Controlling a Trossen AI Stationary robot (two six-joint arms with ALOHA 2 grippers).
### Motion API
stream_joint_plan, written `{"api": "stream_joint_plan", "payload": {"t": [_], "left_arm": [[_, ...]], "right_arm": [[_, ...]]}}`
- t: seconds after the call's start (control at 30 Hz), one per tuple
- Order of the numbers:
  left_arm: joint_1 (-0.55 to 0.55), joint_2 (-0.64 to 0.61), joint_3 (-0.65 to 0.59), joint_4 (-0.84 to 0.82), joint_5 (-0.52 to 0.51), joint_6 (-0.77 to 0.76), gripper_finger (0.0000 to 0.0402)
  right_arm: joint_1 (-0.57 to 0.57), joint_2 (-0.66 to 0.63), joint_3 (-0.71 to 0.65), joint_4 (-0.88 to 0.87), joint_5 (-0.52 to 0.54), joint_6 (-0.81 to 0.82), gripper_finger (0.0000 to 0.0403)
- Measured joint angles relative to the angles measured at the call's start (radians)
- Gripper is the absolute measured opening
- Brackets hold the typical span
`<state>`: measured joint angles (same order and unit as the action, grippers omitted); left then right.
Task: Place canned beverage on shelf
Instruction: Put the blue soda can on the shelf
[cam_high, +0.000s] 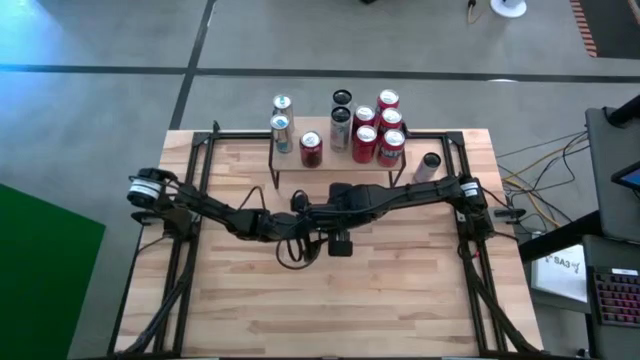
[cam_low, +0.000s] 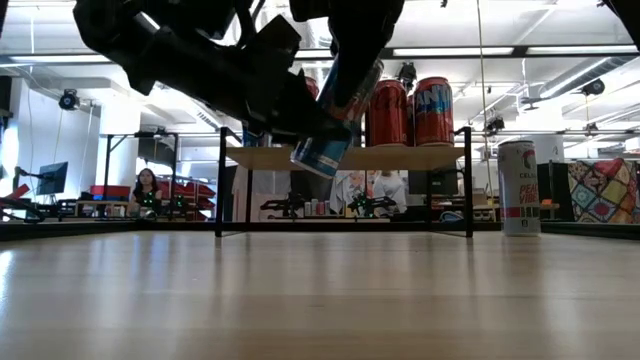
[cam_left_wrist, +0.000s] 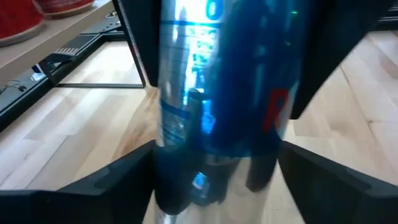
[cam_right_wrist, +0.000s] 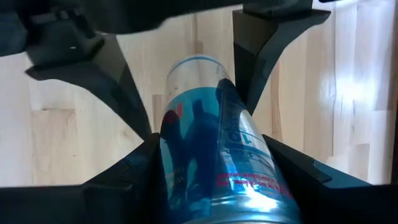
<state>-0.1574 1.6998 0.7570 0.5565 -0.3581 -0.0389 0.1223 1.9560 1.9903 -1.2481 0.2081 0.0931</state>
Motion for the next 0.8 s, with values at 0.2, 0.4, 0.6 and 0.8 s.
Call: {"api": "stream_joint_plan", "payload": {"t": [0.2,0.4,0.6,0.8], "left_arm": [[0.0,-0.003,0.0,-0.015,-0.02,-0.006,0.0206],[-0.002,-0.008,-0.001,-0.056,-0.022,-0.027,0.0206],[-0.004,-0.005,-0.001,-0.111,-0.022,-0.067,0.0206],[-0.007,-0.004,-0.002,-0.127,-0.023,-0.083,0.0206]], "right_arm": [[0.0,0.0,0.0,0.006,-0.006,-0.017,0.0221],[0.0,-0.003,0.0,0.009,0.003,-0.022,0.0311],[0.0,-0.003,0.0,0.007,0.002,-0.025,0.0325],[-0.002,-0.019,0.001,-0.005,0.004,-0.026,0.0327]]}}
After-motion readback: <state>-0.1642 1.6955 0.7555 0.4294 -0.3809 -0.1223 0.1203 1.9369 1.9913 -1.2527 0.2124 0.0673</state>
